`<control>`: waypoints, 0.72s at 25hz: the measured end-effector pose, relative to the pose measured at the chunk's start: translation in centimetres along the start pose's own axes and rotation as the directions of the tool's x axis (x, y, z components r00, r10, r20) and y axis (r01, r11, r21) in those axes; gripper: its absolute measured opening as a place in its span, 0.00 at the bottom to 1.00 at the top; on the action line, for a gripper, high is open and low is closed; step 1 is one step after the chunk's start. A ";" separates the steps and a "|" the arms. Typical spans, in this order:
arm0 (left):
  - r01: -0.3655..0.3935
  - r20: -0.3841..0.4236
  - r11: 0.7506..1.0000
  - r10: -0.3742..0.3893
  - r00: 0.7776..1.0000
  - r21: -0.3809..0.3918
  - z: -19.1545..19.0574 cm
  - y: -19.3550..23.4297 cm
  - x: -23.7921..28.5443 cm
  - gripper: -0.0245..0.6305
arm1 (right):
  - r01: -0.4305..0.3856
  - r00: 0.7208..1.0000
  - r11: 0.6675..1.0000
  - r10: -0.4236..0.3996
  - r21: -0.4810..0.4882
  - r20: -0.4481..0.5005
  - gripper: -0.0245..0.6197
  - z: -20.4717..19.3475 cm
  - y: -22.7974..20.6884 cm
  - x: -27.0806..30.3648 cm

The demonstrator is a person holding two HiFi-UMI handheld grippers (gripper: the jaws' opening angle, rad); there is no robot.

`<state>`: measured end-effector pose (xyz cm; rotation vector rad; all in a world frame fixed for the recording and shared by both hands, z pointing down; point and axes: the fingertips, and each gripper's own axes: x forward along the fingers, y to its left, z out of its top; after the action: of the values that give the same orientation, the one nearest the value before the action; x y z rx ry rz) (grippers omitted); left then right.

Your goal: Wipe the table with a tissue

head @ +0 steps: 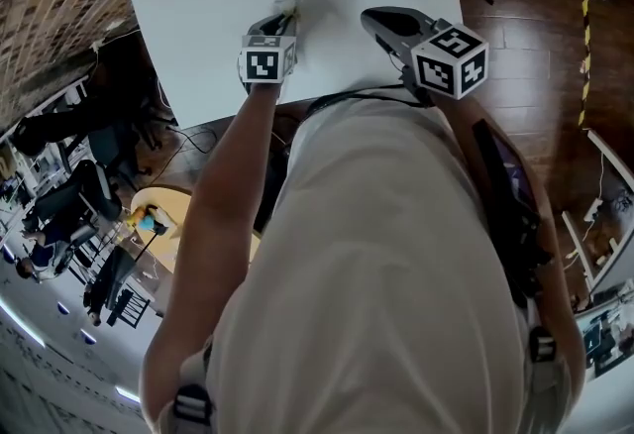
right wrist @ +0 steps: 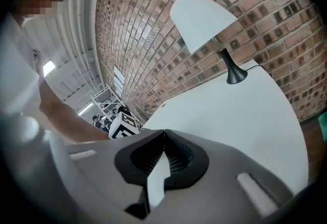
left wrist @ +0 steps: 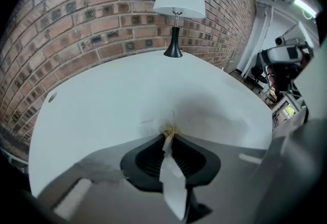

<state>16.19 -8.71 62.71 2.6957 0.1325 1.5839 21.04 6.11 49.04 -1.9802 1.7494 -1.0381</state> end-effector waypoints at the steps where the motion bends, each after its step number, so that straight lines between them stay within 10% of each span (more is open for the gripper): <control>1: -0.003 0.003 1.000 0.003 1.000 -0.013 0.0 -0.2 -0.1 0.12 | 0.003 1.000 1.000 -0.003 0.000 0.000 0.05 0.0 0.0 0.0; 12: 0.033 0.096 0.992 -0.022 0.995 -0.121 1.6 -2.6 0.8 0.12 | 0.032 0.999 0.999 -0.032 0.021 0.008 0.05 0.2 -0.9 -0.5; 18: 0.058 0.072 0.998 -0.058 0.996 0.008 5.4 -4.1 2.2 0.12 | 0.046 0.999 0.999 -0.046 0.029 0.013 0.05 0.3 -1.3 -1.0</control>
<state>21.73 -4.32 61.76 2.7225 0.2130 1.4717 22.20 7.29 49.31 -2.0139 1.6800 -1.0561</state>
